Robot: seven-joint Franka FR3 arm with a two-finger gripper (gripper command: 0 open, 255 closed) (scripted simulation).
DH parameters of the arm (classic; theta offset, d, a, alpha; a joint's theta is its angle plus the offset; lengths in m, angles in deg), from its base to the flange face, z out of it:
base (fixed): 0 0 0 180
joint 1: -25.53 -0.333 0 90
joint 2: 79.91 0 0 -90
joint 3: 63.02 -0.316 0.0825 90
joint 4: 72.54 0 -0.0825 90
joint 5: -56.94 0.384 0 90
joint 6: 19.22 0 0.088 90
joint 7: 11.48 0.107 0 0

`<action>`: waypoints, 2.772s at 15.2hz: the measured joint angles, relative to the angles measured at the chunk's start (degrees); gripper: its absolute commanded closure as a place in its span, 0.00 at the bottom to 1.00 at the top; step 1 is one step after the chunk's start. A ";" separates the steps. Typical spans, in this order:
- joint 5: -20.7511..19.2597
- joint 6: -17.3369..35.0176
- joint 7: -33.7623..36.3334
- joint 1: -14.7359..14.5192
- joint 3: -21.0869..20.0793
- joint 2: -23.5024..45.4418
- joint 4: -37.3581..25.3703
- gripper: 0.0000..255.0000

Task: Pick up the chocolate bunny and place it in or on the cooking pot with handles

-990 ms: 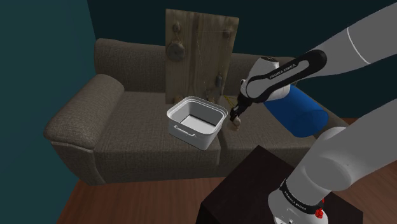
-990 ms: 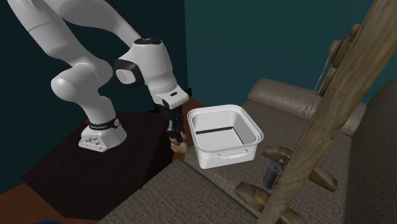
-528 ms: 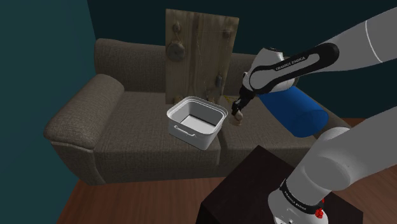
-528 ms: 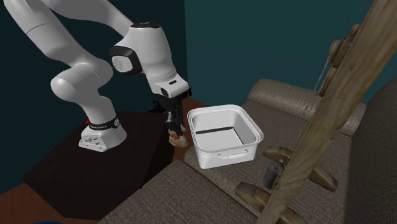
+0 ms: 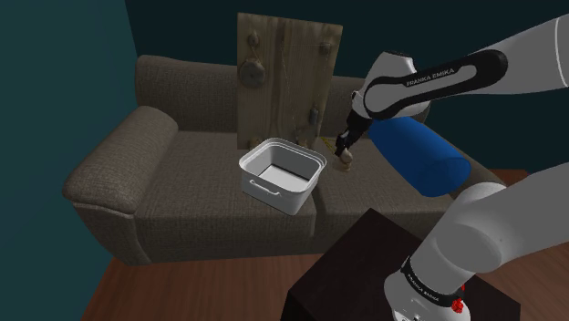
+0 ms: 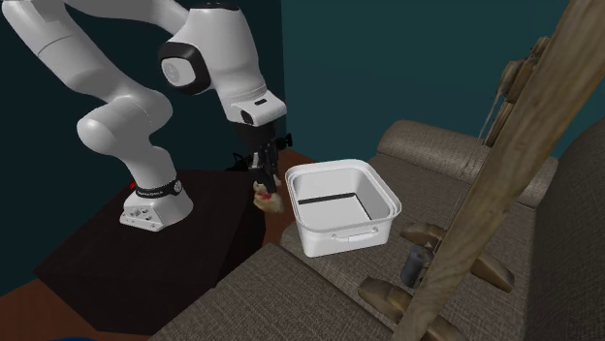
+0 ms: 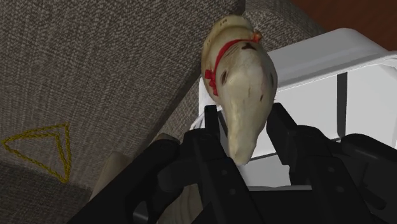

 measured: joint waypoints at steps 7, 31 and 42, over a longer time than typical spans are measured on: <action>0.07 -6.44 0.52 0.10 -0.94 -2.94 -3.52 1.00; 5.30 -4.76 13.61 -7.98 -10.40 22.70 -27.16 1.00; 5.81 3.60 13.06 -7.91 -10.19 26.57 -22.66 1.00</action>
